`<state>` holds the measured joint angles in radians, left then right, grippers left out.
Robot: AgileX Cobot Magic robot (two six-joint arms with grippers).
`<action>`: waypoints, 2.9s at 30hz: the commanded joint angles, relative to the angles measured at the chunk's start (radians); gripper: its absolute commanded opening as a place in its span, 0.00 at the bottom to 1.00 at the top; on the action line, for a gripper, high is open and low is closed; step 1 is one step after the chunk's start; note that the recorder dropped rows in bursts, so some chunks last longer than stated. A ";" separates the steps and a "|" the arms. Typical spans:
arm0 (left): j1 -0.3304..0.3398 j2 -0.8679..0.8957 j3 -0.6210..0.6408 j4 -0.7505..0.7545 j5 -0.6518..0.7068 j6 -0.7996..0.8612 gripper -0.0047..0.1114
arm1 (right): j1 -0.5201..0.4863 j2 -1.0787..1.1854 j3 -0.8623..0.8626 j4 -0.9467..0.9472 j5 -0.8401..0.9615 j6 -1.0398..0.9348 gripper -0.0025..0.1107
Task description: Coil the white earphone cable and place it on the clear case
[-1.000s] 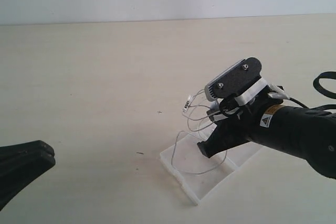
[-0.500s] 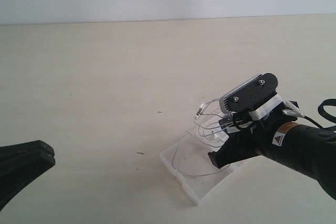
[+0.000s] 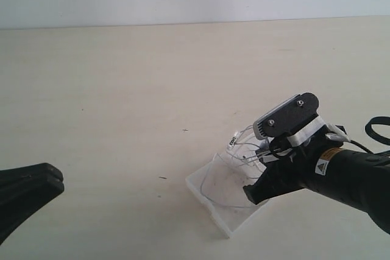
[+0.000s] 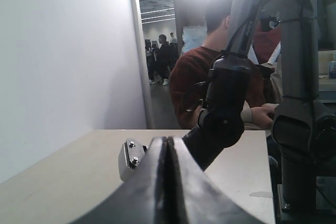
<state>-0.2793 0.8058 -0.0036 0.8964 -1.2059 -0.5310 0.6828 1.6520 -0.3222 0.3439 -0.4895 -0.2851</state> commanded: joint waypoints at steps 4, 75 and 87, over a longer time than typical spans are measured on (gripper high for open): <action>0.002 -0.004 0.004 -0.008 -0.015 0.003 0.04 | 0.002 0.001 0.008 -0.003 0.005 0.002 0.02; 0.002 -0.004 0.004 -0.008 -0.015 0.003 0.04 | 0.002 -0.177 -0.046 0.174 0.347 0.055 0.70; 0.002 -0.004 0.004 -0.008 -0.015 0.003 0.04 | 0.002 -0.177 -0.046 0.174 0.345 0.025 0.70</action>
<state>-0.2793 0.8058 -0.0036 0.8964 -1.2059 -0.5310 0.6828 1.4820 -0.3628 0.5150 -0.1446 -0.2404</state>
